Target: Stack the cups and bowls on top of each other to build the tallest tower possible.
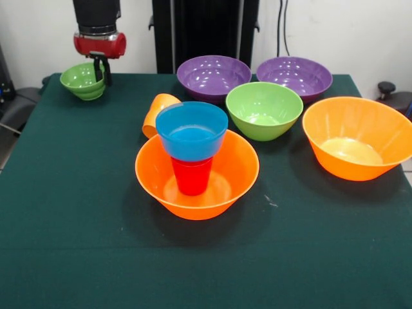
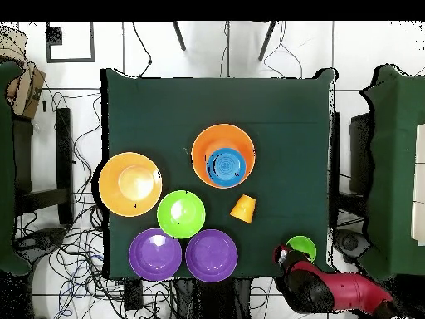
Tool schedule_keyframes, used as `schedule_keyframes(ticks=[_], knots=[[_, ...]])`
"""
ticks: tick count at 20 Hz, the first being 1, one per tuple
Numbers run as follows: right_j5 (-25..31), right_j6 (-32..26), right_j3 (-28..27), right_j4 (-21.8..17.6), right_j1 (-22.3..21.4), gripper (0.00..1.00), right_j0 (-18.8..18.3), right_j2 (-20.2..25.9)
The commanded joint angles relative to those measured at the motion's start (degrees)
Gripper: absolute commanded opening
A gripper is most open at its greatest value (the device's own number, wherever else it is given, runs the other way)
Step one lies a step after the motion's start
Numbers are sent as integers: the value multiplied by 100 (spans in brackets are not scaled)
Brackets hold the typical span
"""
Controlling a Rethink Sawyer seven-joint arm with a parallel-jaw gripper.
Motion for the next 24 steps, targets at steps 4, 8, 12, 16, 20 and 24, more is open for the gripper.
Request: schedule_keyframes(ticks=[4,8,12,16,20,24], knots=[[669,-628,-375,-185,-167,0,355,470],[994,-701,-71,153,-630,0,375,589],[1152,-606,226,370,-1047,0,426,612],[1364,-622,363,579,-1312,0,426,674],[1614,-694,391,821,-1512,0,472,767],[1752,-715,366,933,-1580,0,514,824]])
